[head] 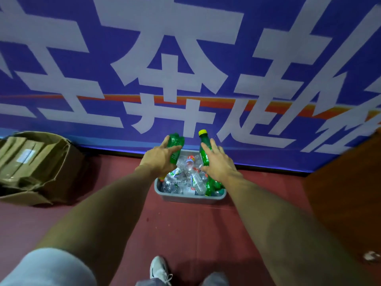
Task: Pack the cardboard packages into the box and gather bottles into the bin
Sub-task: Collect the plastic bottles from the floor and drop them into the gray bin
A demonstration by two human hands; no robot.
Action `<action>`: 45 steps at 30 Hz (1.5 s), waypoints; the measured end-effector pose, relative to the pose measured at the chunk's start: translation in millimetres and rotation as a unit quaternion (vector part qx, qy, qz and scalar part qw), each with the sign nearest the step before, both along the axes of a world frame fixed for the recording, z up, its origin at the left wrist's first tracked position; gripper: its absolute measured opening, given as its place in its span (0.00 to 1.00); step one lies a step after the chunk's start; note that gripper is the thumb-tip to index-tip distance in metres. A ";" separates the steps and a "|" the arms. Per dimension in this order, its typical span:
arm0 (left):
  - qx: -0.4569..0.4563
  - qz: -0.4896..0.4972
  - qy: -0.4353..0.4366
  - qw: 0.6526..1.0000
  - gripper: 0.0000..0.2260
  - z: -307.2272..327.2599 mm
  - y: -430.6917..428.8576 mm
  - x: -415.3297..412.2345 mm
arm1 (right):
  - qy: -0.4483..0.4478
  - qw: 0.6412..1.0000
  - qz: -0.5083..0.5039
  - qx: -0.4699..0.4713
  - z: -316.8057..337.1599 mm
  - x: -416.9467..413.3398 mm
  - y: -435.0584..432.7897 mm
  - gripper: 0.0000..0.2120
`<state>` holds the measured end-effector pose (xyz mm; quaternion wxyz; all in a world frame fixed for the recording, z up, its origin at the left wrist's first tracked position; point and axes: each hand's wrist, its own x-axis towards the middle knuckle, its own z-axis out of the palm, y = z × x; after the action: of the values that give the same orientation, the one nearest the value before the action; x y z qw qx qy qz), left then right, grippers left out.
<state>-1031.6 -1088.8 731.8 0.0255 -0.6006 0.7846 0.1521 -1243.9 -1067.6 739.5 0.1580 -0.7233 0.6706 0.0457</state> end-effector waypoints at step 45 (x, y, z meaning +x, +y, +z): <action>0.021 0.042 -0.031 0.998 0.41 -496.5 -198.7 -60.5 | 0.052 0.999 -0.012 0.010 -486.7 -61.2 -202.8 0.38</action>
<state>-1092.1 -1287.6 235.2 0.0561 -0.6364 0.7544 0.1506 -1305.1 -1270.4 252.8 0.1306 -0.7104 0.6860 0.0881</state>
